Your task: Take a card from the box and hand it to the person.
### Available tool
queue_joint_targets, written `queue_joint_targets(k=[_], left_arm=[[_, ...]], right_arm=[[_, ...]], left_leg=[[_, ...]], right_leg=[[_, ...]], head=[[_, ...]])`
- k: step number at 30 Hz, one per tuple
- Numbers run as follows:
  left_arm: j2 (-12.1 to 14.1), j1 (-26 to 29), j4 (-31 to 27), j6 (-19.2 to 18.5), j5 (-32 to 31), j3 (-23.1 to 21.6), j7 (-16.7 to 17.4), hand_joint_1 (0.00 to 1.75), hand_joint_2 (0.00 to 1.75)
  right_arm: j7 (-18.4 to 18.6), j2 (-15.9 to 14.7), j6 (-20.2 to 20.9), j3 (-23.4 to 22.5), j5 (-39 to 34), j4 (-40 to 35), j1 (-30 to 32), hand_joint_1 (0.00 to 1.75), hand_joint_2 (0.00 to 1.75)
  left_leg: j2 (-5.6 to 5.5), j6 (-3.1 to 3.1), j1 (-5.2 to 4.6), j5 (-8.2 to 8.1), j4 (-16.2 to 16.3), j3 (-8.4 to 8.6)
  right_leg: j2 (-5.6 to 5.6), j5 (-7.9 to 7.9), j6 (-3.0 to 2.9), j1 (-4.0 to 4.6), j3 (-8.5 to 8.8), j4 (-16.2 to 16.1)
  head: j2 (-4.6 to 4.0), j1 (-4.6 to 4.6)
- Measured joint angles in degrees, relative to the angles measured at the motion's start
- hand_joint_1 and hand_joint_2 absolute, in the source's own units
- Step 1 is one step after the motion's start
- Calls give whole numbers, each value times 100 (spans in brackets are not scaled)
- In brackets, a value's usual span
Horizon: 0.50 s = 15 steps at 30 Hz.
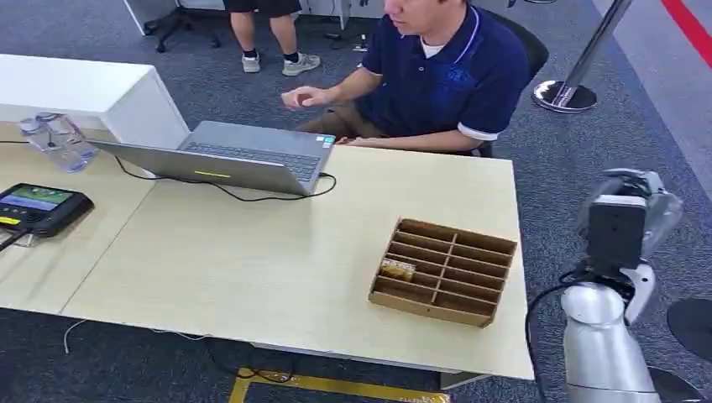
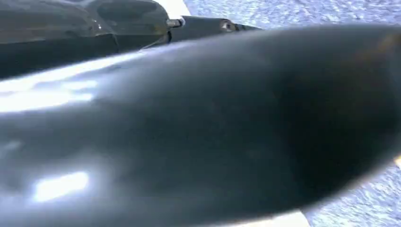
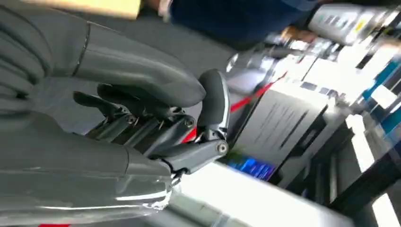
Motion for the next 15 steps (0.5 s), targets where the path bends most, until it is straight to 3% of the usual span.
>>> queue_joint_targets(k=[6,9,12,14,15], left_arm=[[-28,2,0,20,33,15,13,0,0],[-35,2,0,31,31,17,11,0,0],[-48,-1,0,28,-7,15,11,0,0],[-46,5,0,28,-50,15,9,0,0],[-46,4,0,28,-89,13,9,0,0]], right_arm=[[26,-220,-146,-1497,-216,615,259,175,175],[-103,-363,-21,-1921,-425,1120,260,175,175],[-168,-774,180,-2697,-608,2765,50,175,175],[162,-968,412,-2987,-592,3914,42,175,175],[495,-1031,610,-3091,-562,4384,84,175,175]], left_leg=[[0,3,-1,0,0,-5],[4,4,-2,-2,0,-2],[-19,17,0,1,1,-4],[-26,17,0,1,1,-4],[-28,18,0,0,1,-6]], right_leg=[[-1,4,6,-1,1,-1],[4,4,6,-2,-3,-2],[-18,2,14,0,13,-11],[-29,2,15,0,16,-12],[-31,2,15,0,15,-12]], head=[[0,0],[0,-4],[0,0],[0,0],[0,-2]])
